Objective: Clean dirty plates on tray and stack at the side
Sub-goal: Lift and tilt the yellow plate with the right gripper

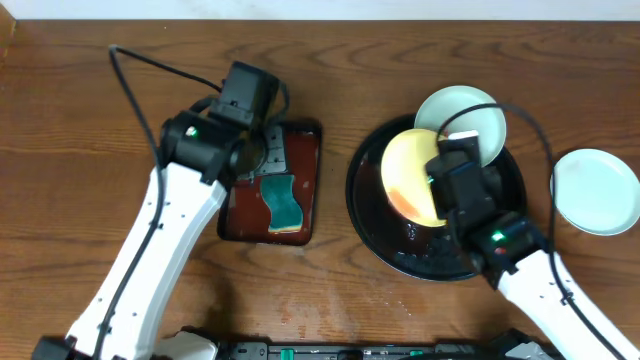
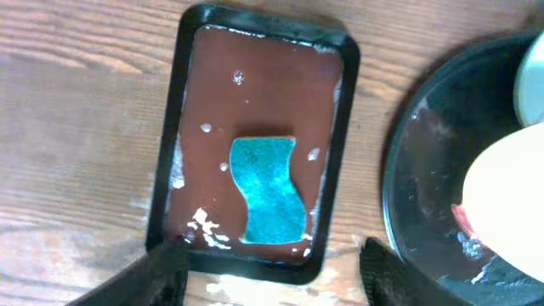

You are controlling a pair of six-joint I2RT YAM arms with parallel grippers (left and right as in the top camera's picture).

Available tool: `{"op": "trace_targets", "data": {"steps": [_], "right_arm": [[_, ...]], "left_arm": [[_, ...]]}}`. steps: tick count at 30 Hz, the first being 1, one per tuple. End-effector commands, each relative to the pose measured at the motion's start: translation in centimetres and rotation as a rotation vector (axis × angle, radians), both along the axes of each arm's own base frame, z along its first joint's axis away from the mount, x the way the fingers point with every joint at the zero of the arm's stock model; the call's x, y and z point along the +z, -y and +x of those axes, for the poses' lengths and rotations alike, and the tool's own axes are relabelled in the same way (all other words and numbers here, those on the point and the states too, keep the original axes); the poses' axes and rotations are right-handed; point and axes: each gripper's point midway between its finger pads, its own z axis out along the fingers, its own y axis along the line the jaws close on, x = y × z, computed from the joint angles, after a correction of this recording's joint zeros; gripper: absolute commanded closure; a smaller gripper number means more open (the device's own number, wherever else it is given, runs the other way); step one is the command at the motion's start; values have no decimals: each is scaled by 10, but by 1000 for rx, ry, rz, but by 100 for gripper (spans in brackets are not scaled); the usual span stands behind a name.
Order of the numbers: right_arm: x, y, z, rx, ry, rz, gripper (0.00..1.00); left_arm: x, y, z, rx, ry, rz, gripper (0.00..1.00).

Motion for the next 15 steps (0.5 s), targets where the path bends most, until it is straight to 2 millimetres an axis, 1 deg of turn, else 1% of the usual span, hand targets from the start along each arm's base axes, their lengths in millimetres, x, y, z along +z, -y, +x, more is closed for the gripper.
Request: {"op": "trace_targets", "data": {"steps": [1, 2, 9, 12, 15], "right_arm": [[26, -1, -3, 12, 93, -178, 99], [30, -9, -6, 44, 106, -223, 99], [45, -36, -19, 147, 163, -357, 99], [47, -43, -22, 200, 157, -413, 99], [47, -46, -23, 222, 150, -434, 99]], "left_arm": [[10, -2, -2, -8, 29, -1, 22], [10, -2, -2, -8, 28, -1, 20], [9, -2, -1, -8, 27, -1, 18], [9, -2, -1, -8, 27, -1, 18], [9, -2, -1, -8, 27, -1, 18]]}}
